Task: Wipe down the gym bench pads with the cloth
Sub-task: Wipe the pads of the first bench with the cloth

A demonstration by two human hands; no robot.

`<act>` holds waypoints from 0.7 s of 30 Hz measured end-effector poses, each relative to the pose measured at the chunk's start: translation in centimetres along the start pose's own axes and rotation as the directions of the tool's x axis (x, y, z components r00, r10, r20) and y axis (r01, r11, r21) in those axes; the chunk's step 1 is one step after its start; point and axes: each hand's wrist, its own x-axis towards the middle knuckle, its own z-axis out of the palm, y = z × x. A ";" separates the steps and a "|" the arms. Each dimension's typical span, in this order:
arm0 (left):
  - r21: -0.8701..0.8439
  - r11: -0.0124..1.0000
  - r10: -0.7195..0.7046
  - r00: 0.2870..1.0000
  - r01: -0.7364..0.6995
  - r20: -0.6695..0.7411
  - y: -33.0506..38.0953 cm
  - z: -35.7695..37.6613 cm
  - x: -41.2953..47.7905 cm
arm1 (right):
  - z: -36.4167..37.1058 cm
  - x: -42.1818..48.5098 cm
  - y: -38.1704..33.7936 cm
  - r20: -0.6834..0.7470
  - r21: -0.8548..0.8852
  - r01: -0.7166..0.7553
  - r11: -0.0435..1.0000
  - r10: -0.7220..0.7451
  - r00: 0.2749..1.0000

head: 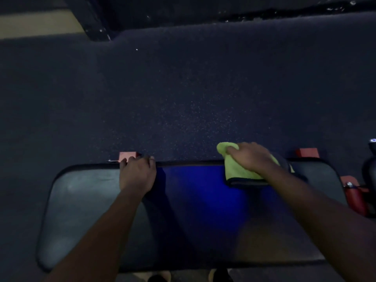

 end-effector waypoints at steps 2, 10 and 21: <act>0.001 1.000 0.019 1.000 -0.019 0.002 -0.6 -0.2 -0.1 | 0.8 -0.2 -2.0 -0.033 -0.040 0.007 0.999 -0.009 0.999; -0.037 0.998 -0.058 0.997 0.056 -0.058 -6.2 -0.9 -0.3 | 5.7 -2.0 -20.5 -0.096 -0.009 0.299 0.954 -0.299 0.950; -0.215 0.963 -0.201 0.962 0.160 -0.184 -14.7 -0.8 -1.4 | 4.8 -2.1 -16.9 -0.158 -0.034 0.059 0.998 -0.064 0.985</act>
